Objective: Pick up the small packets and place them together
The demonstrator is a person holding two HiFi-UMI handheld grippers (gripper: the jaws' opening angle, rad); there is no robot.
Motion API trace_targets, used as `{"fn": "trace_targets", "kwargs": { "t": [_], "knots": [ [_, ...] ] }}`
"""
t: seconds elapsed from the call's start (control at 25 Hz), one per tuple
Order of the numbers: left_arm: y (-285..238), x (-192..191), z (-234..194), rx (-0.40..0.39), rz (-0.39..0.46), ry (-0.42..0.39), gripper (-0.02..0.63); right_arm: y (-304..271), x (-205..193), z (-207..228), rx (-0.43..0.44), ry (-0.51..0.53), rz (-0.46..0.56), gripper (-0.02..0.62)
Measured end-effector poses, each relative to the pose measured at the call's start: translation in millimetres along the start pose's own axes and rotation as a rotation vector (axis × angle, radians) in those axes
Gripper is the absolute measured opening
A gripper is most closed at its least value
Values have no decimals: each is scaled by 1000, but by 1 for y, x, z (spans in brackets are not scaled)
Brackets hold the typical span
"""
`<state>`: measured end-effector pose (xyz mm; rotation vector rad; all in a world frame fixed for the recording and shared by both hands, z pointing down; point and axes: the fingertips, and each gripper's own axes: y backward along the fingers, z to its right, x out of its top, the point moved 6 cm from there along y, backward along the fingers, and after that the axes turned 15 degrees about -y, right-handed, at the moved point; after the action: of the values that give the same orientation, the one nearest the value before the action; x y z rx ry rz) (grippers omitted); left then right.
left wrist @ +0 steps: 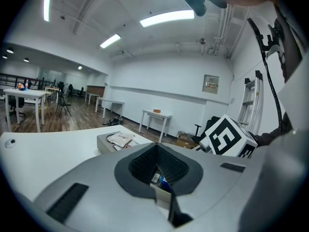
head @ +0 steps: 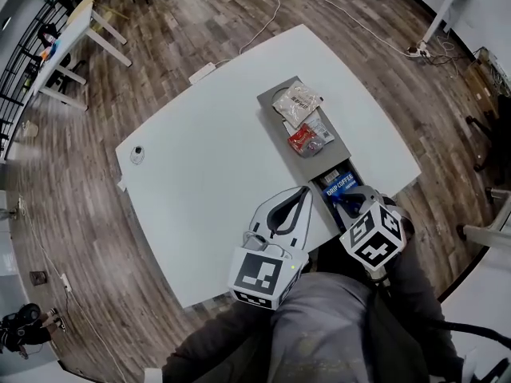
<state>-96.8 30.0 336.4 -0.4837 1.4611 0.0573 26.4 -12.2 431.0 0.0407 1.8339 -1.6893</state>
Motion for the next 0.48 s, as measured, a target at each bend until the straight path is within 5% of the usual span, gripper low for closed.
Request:
{"fn": "trace_targets", "kwargs": {
  "t": [0.48],
  "knots": [
    [12,19,4,4,69,-34,3,51,44,0,-57,5,199,52]
  ]
}}
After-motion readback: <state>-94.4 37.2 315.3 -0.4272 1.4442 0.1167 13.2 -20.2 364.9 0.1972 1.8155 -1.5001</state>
